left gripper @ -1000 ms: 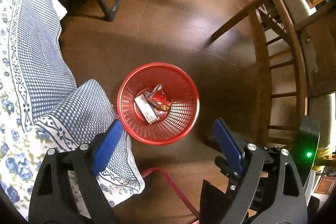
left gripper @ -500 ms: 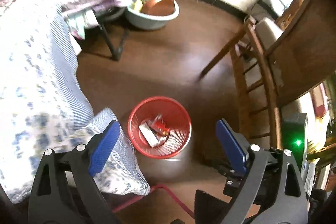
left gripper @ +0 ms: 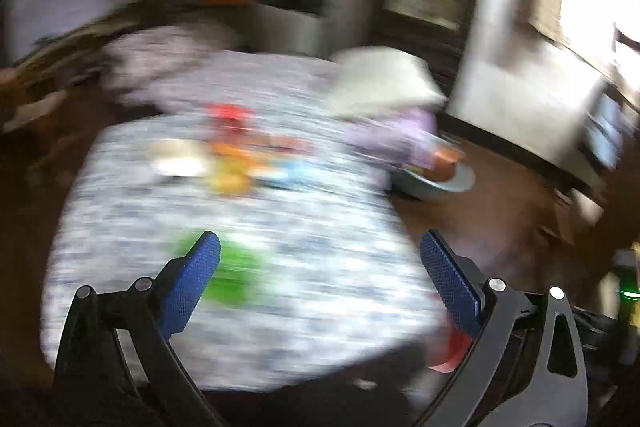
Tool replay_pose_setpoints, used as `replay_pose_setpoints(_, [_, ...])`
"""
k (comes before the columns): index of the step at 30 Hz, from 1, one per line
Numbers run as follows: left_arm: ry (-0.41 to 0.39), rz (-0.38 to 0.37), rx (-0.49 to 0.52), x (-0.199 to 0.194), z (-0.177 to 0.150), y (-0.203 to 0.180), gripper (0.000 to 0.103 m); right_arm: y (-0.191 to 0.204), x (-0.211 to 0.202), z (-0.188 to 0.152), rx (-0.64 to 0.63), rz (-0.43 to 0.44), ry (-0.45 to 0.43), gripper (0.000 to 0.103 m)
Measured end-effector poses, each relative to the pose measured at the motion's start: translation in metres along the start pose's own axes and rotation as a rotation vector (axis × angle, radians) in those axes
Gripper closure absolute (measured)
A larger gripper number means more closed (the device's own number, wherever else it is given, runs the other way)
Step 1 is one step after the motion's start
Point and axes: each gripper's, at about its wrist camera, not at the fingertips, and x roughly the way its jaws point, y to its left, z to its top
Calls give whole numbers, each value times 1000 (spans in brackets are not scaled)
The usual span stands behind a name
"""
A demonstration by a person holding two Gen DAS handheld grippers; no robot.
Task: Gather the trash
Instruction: 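Move both tools back up over the bed, then grasp the green crumpled snack packet with the right tool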
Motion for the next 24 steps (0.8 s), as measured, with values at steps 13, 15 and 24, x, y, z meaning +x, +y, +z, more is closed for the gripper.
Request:
replay_pose_setpoints(13, [-18, 306, -397, 13, -25, 186, 7, 215, 77, 73, -306, 203, -54, 16])
replay_pose_setpoints(15, [-25, 282, -391, 12, -26, 186, 7, 220, 80, 72, -298, 210, -49, 16])
replay_pose_setpoints(24, [-43, 245, -364, 9, -26, 172, 7, 212, 96, 67, -229, 200, -24, 16])
